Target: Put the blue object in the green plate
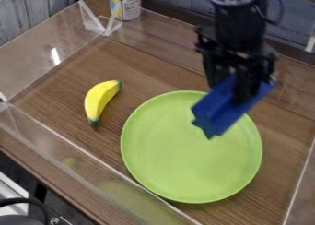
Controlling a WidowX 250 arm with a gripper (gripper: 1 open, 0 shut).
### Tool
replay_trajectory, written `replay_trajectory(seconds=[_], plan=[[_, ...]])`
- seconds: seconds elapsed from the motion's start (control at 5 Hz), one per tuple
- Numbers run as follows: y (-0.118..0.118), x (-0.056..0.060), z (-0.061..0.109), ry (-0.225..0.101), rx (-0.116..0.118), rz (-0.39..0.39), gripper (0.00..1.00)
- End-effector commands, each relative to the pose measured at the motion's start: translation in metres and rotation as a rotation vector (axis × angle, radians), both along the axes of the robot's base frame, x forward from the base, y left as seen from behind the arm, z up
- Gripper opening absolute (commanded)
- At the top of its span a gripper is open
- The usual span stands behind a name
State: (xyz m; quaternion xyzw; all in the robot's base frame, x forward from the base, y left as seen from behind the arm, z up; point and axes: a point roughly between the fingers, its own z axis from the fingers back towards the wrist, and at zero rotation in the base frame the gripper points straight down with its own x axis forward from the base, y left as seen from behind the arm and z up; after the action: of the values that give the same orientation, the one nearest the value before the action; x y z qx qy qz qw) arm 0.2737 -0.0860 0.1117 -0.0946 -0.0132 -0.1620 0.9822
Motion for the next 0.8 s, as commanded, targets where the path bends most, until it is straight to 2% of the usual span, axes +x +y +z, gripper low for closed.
replay_trajectory(seconds=[0.0,0.2,0.6], plan=[[-0.019,0.009,-0.006,-0.032,-0.002,-0.006,0.00],[-0.030,0.016,-0.023,-0.023,0.010,-0.012,0.00],[-0.028,0.018,-0.011,-0.051,0.006,-0.017,0.00]])
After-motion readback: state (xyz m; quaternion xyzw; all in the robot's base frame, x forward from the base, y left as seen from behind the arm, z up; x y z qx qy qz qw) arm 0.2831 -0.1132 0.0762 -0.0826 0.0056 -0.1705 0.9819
